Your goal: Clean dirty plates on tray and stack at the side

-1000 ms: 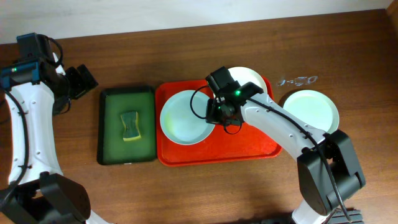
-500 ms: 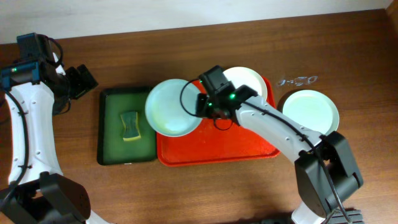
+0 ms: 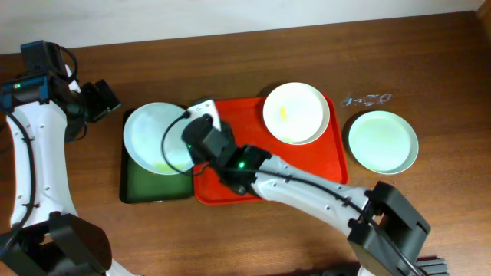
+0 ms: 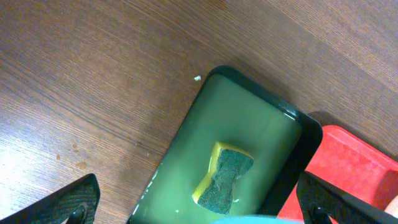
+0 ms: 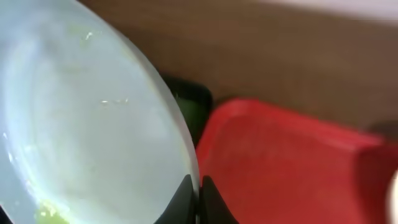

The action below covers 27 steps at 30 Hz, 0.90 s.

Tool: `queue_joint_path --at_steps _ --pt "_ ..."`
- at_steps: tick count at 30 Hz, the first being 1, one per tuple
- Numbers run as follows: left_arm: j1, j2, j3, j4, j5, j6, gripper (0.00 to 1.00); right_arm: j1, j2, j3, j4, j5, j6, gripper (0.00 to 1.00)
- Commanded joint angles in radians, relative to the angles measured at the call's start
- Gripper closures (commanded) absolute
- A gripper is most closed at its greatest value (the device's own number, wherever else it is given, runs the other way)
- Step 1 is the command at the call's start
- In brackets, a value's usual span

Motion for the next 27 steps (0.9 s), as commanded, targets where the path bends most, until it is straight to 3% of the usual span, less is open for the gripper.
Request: queue_joint_path --at_steps 1,8,14,24,27 --pt "0.002 -0.016 0.014 -0.002 0.01 -0.003 0.01 0.045 -0.024 0.02 0.068 0.157 -0.312 0.96" --pt "0.002 -0.016 0.014 -0.002 0.01 -0.003 0.01 0.122 -0.024 0.02 0.267 0.286 -0.687 0.96" --pt "0.002 -0.016 0.014 -0.002 0.01 -0.003 0.01 0.175 -0.024 0.02 0.384 0.367 -0.825 0.96" --pt "0.002 -0.016 0.014 -0.002 0.01 -0.003 0.01 0.181 -0.024 0.02 0.4 0.434 -0.826 0.96" --pt "0.002 -0.016 0.014 -0.002 0.01 -0.003 0.01 0.179 -0.024 0.02 0.378 0.464 -0.697 0.96"
